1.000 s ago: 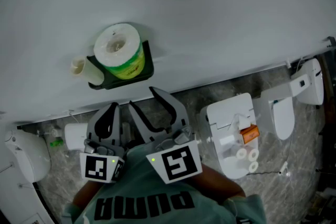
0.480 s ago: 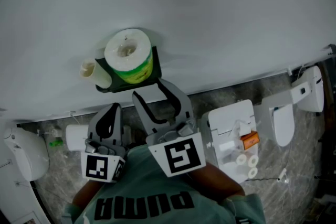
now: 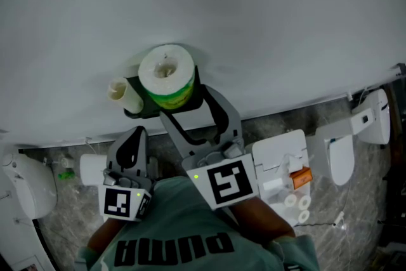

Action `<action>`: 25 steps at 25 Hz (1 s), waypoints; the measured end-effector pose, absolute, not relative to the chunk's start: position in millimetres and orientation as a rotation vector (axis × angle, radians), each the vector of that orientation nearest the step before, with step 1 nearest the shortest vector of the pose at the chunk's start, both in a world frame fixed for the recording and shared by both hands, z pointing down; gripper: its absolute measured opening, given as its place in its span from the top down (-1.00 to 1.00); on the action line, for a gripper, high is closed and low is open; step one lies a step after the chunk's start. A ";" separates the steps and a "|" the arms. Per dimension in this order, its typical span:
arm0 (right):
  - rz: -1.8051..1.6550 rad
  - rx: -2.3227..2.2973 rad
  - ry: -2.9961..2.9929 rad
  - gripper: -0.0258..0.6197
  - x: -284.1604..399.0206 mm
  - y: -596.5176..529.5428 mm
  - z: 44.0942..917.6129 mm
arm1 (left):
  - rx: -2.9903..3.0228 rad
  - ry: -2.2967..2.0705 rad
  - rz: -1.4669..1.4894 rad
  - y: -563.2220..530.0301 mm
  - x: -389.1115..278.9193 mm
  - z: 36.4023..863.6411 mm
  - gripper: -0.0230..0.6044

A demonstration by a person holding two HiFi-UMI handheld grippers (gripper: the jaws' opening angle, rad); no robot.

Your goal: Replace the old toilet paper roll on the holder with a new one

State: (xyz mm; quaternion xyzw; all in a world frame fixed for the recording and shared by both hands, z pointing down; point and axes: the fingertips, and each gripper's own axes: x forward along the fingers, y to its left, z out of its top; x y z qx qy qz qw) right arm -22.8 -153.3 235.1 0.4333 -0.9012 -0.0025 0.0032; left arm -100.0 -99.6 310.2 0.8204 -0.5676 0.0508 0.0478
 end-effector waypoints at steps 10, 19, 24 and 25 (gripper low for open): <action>-0.040 1.332 -2.852 -0.28 -34.4 -166.7 221.2 | 2.521 -1.798 0.073 -108.8 -117.7 298.0 0.91; -0.067 1.315 -2.855 -0.29 -44.8 -176.9 214.1 | 2.499 -1.830 0.060 -111.4 -131.9 295.5 0.91; -0.081 1.306 -2.841 -0.29 -47.8 -181.0 215.5 | 2.494 -1.842 0.074 -111.0 -137.5 296.8 0.91; -0.085 1.302 -2.836 -0.30 -48.8 -181.6 216.3 | 2.490 -1.846 0.069 -110.9 -138.9 297.0 0.91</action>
